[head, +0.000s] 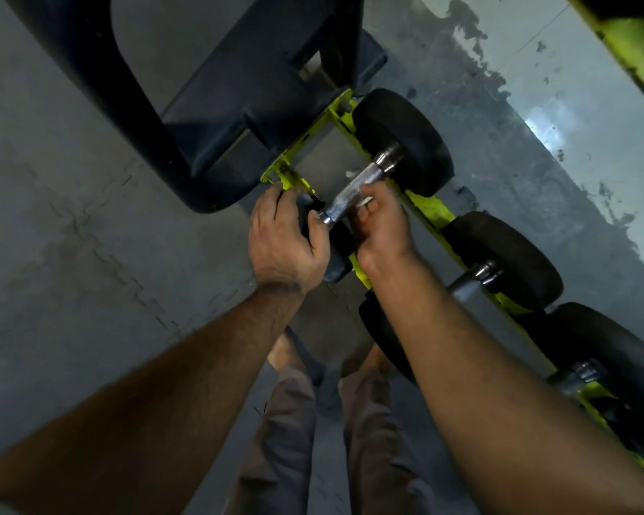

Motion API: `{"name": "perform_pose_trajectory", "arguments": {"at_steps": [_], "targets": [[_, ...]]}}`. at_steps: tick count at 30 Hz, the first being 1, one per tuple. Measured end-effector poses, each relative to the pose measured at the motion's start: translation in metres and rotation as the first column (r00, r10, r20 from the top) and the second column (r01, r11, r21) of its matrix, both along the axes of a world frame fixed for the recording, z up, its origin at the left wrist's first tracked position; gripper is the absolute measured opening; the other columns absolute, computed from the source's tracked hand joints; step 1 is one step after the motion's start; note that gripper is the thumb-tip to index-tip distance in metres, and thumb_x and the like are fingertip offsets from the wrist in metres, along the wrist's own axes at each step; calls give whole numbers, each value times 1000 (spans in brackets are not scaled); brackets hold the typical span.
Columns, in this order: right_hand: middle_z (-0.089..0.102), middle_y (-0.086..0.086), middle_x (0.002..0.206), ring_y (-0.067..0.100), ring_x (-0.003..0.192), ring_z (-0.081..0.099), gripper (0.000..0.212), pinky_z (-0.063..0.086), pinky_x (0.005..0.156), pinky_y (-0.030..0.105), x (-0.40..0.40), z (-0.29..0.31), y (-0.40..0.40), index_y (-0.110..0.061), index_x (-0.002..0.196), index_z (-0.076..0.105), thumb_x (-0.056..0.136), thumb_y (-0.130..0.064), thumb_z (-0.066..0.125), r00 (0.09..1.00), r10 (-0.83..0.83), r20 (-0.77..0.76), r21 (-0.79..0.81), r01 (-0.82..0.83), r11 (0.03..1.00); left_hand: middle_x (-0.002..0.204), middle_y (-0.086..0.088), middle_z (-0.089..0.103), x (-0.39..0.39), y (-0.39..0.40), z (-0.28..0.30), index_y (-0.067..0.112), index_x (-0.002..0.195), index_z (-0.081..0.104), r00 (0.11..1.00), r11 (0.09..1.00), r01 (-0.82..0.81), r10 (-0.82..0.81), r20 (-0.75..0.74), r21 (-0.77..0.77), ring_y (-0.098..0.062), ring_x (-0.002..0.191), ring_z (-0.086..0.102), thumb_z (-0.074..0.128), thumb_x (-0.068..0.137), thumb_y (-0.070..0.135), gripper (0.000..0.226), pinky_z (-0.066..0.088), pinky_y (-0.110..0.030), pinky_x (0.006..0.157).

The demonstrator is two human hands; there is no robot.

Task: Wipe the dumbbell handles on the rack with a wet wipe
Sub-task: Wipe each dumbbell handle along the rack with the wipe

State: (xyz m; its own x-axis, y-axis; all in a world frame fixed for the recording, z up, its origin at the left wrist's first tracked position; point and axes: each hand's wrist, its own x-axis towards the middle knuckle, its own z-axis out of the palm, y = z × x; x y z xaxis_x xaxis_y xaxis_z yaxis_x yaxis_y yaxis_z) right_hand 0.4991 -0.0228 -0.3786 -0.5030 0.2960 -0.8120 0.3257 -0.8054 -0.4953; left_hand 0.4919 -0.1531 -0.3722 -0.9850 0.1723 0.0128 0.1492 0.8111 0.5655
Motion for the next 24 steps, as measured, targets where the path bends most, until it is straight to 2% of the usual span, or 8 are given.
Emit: {"name": "perform_pose_trajectory", "arguments": {"at_steps": [1,4,7,10,13,17,21,24], "targets": [[63,3,71,10,60,62,9,48,55,19,1,4,5,-9,92,63,89,-11,55,1000,30,6,-9,-30,1000,125,-21,59,1,0,0,-3,120,63,1000,1000,12,-12,-4,8,-34,121,54,50,89,30,47,45,-48,103],[61,14,94,20,85,63,26,49,72,24,-12,6,25,-7,98,62,74,-16,63,997,-76,-22,-11,76,997,124,-24,60,-2,-1,-2,-6,118,63,1000,1000,5,-5,-18,12,-37,120,55,50,90,29,47,45,-48,102],[61,6,78,14,63,61,17,48,57,21,2,10,4,-10,94,65,79,-18,63,996,82,18,-15,-82,997,124,-25,60,-1,-2,-3,-7,118,62,1000,1000,2,-2,-29,20,-38,120,55,49,91,27,46,45,-48,103],[59,-2,61,12,50,53,14,41,49,22,10,14,4,-15,76,61,87,-21,55,978,204,54,-85,-199,976,125,-25,60,1,0,0,-7,119,62,999,1000,11,-11,-31,16,-38,120,55,48,92,28,46,45,-48,103],[45,-3,61,10,49,37,18,30,45,21,2,14,17,-22,71,49,87,-29,54,984,173,54,-76,-168,983,123,-24,60,-1,-1,-2,-6,118,63,999,1000,0,1,-36,8,-38,119,56,47,94,30,45,46,-48,102],[49,-4,53,10,45,45,23,33,49,24,14,18,0,-20,65,54,85,-31,54,909,412,69,-92,-405,910,122,-25,61,-1,-1,-1,-6,117,63,998,1000,18,-17,-62,8,-38,118,56,47,94,30,45,46,-47,101],[46,0,64,11,48,37,12,28,48,23,-10,15,26,-18,74,50,82,-24,56,994,89,69,-120,-80,989,122,-25,61,-2,-2,-4,-6,117,63,998,1000,17,-16,-65,1,-38,117,56,48,95,30,46,47,-47,101],[58,10,82,19,59,58,12,47,50,21,-1,17,-1,-12,88,60,79,-20,59,984,162,68,-98,-155,983,122,-25,61,-2,-3,-7,-6,117,63,997,1000,16,-16,-77,1,-38,118,57,48,95,31,46,47,-48,100]]}}
